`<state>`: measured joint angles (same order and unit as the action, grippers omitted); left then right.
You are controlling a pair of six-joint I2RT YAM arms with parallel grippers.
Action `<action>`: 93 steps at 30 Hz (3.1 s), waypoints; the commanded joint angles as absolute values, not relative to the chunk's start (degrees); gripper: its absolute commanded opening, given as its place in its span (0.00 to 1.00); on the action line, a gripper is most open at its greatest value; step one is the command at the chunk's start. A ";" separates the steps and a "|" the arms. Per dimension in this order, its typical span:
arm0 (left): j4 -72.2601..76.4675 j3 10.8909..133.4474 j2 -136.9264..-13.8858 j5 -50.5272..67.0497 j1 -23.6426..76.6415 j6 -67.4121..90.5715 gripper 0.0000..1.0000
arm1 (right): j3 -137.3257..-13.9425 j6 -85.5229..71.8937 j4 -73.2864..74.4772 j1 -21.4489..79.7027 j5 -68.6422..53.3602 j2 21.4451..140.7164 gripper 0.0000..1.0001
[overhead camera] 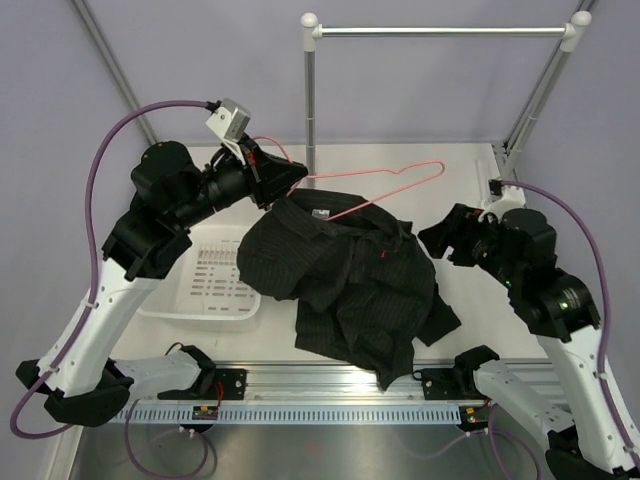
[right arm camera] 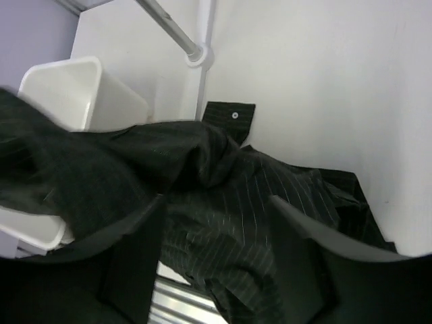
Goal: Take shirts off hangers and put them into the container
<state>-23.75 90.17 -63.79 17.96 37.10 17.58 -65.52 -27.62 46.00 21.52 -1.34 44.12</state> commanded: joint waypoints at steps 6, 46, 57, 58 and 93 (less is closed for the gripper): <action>-39.97 101.69 -66.36 25.74 36.83 7.39 0.00 | -94.90 -15.92 59.05 21.01 -17.09 45.60 0.89; -41.84 94.13 -63.99 41.84 36.83 2.99 0.00 | -86.84 -11.43 45.18 43.24 -41.14 62.84 0.35; -39.82 89.57 -58.28 31.66 36.74 5.88 0.71 | -83.41 -16.17 41.39 44.21 -29.36 58.54 0.00; -39.38 88.95 -57.23 24.59 36.74 6.41 0.76 | -83.41 -16.95 41.57 44.21 -28.66 58.19 0.00; -50.01 62.32 -48.96 -17.74 36.83 24.78 0.99 | -93.24 -20.13 51.06 44.21 -8.12 53.43 0.00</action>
<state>-51.46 62.83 -50.37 -12.45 36.80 22.33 -88.51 -19.79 49.93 43.88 -18.87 52.95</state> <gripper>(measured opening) 0.984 0.045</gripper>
